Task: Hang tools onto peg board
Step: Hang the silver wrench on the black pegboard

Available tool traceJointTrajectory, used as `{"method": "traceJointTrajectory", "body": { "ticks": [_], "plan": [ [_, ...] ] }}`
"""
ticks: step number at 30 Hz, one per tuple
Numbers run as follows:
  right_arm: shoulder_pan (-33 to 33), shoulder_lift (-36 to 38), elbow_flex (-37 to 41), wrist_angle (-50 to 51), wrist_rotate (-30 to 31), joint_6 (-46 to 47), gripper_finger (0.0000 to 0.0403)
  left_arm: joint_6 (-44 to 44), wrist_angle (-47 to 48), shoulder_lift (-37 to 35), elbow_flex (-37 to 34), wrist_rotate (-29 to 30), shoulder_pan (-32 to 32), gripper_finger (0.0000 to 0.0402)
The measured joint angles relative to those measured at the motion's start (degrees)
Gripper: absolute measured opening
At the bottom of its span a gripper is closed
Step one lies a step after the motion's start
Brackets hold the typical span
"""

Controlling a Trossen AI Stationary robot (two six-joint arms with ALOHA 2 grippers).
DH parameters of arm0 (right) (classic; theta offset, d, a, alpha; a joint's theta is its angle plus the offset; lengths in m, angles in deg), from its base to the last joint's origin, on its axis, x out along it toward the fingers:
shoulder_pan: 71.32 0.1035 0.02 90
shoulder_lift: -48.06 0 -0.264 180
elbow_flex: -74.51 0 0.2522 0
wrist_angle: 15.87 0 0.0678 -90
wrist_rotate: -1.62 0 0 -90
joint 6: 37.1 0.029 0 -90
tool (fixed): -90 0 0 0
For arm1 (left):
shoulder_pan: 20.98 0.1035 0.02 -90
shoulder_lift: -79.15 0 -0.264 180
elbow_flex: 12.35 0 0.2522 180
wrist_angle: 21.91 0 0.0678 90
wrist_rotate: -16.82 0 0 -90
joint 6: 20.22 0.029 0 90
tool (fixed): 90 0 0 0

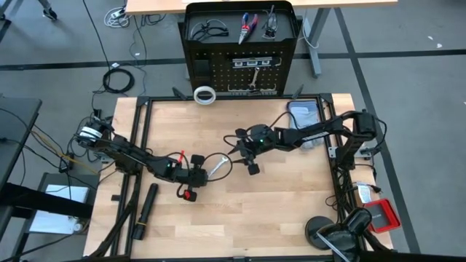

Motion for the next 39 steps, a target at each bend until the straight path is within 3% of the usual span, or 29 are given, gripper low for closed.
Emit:
{"method": "traceJointTrajectory", "body": {
  "ticks": [14,25,30,37,39],
  "plan": [
    [-2.39,-16.51,-10.21,0.71,-8.11,-3.53,0.0207,1.46,-0.76,0.02,0.0,0.04,0.36,0.0032],
    [-3.78,-23.36,-13.42,1.4,-8.3,-4.5,0.0254,1.29,-0.62,0.07,0.09,-0.18,0.36,0.0032],
    [-3.84,-23.3,-13.41,1.84,-10.12,-3.66,0.0227,1.27,-0.62,0.07,0.11,-0.22,0.36,0.0032],
    [-3.78,-23.17,-13.39,3.28,-10.84,-3.68,0.0129,1.24,-0.47,0.07,0.15,-0.31,0.36,0.0032],
    [-3.78,-23.14,-13.39,3.43,-10.83,-3.68,0.012,1.23,-0.5,0.07,0.15,-0.31,0.36,0.0032]
  ]
}}
